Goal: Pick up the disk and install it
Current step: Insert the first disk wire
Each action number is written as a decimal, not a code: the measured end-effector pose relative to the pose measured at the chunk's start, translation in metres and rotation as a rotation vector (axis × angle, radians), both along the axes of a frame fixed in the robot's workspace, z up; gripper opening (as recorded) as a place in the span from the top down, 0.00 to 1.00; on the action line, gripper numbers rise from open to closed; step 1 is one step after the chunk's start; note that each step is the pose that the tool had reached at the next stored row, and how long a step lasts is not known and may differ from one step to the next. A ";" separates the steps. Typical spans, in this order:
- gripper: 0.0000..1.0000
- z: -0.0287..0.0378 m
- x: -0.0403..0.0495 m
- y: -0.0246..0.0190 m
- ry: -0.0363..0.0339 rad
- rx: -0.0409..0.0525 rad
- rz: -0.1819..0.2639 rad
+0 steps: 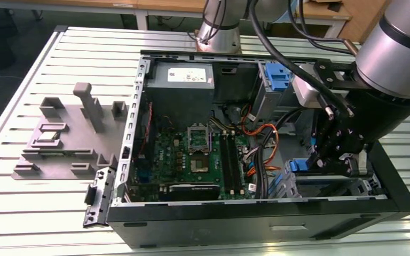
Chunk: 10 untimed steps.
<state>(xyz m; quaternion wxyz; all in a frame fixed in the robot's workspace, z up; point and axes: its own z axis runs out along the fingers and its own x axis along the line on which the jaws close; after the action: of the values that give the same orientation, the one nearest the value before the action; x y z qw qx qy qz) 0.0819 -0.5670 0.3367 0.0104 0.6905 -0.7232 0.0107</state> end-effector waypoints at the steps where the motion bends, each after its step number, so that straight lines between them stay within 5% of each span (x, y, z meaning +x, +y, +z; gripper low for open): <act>1: 0.90 0.0000 0.0025 0.0000 0.0001 -0.0001 0.000; 10: 0.90 0.0020 0.0043 0.0001 0.0002 0.0022 0.084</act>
<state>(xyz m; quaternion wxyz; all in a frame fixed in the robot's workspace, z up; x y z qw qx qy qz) 0.0862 -0.5669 0.3388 0.0093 0.7202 -0.6936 0.0102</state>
